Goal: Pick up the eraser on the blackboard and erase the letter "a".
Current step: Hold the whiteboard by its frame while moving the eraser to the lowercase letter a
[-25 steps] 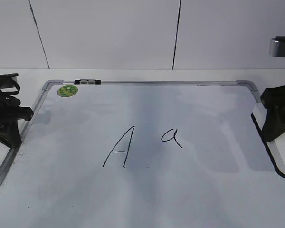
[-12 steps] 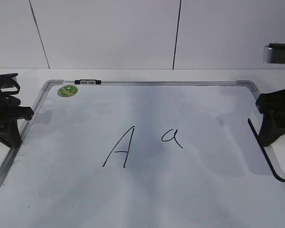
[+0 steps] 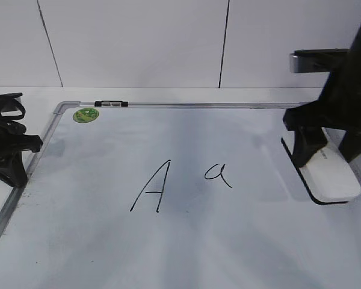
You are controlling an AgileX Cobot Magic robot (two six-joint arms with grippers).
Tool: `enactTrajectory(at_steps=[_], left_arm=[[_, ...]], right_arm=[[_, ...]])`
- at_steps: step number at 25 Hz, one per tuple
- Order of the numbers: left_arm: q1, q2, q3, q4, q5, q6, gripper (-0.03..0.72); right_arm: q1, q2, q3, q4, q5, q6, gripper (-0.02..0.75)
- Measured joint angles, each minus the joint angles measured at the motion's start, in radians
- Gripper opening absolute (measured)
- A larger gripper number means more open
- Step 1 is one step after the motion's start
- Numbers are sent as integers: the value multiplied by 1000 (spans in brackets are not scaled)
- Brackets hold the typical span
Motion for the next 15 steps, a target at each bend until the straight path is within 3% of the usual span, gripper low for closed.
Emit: enactTrajectory(at_steps=[15], left_arm=[[0,0,0,0,0,0,17]], right_arm=[[143,307,-247,-15,0,-2,557]])
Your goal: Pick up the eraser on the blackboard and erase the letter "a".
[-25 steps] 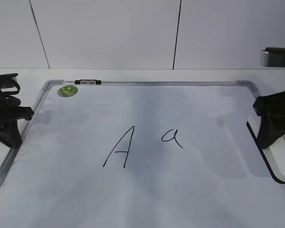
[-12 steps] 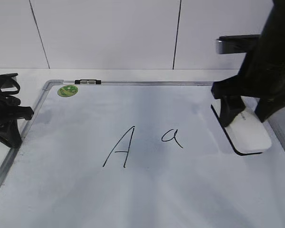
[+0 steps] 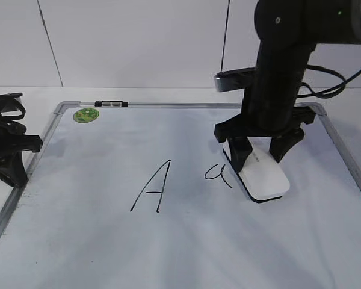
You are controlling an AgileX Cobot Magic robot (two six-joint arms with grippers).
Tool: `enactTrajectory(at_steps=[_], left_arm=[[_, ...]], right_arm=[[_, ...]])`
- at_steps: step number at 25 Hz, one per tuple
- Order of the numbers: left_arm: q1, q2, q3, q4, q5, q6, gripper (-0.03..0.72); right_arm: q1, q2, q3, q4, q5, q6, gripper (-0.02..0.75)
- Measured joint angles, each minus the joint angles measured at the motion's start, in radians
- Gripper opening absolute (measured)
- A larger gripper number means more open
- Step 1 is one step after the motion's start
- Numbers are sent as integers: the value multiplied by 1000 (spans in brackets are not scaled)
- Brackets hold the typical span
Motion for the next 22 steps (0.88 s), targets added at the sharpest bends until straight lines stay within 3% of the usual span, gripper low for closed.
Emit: enactTrajectory(at_steps=[11,22], left_arm=[[0,0,0,0,0,0,18],[0,0,0,0,0,0,19]], right_arm=[[2,121,-124,-4,0,0,557],[2,151,-124,-2,0,-2,557]])
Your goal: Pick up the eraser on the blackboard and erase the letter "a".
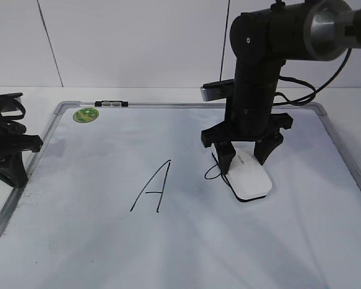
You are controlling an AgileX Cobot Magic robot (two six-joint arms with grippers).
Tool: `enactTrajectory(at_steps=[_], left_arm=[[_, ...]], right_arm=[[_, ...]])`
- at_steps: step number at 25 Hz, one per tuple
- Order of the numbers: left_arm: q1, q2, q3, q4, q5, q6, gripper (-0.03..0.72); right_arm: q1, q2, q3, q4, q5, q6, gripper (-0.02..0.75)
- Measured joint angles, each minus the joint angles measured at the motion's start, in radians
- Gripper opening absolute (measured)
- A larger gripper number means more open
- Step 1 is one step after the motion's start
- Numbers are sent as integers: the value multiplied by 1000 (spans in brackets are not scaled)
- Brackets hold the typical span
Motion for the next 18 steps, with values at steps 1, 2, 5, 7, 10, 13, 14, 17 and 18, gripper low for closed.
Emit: enactTrajectory(at_steps=[1,2,5,7,10,13,14,17,18], left_arm=[[0,0,0,0,0,0,19],[0,0,0,0,0,0,19],[0,0,0,0,0,0,20],[0,0,0,0,0,0,20],[0,0,0,0,0,0,20],[0,0,0,0,0,0,21],[0,0,0,0,0,0,21],[0,0,0,0,0,0,22],[0,0,0,0,0,0,22]], right_arm=[[0,0,0,0,0,0,557],[0,0,0,0,0,0,557],[0,0,0,4,0,0,557],[0,0,0,4,0,0,557],[2,0,0,4,0,0,557],[14,0,0,4,0,0,557],[18,2,0,4,0,0,557],[42,7,-4,-2,0,0,557],[51,10,-7,-7,0,0,557]])
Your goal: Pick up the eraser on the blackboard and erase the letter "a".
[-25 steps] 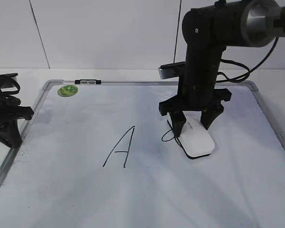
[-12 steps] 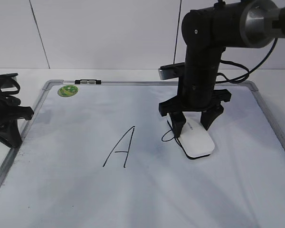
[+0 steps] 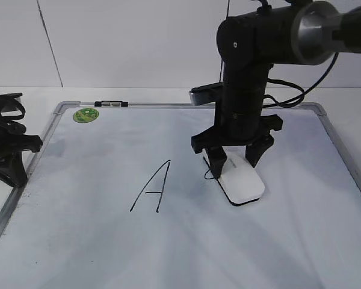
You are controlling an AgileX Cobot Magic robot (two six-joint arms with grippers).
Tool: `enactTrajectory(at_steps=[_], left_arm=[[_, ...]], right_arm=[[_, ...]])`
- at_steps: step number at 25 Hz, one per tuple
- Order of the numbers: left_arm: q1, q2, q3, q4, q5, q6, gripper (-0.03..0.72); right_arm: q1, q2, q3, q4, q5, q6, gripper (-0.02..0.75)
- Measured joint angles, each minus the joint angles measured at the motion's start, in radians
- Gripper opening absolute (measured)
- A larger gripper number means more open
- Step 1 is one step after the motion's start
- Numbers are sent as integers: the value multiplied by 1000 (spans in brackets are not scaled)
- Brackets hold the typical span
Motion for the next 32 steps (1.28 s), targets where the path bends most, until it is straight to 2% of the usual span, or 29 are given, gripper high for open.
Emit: enactTrajectory(at_steps=[5,13,23,32], left_arm=[[0,0,0,0,0,0,23],[0,0,0,0,0,0,26],[0,0,0,0,0,0,29],[0,0,0,0,-2,0,29]], right_arm=[[47,10,-9,-40,6,-2,557],[111,15,-12,-40,6,-3,557],[107,18,-14,-53,6,9,557],[36,17,-19,3,6,17,557]])
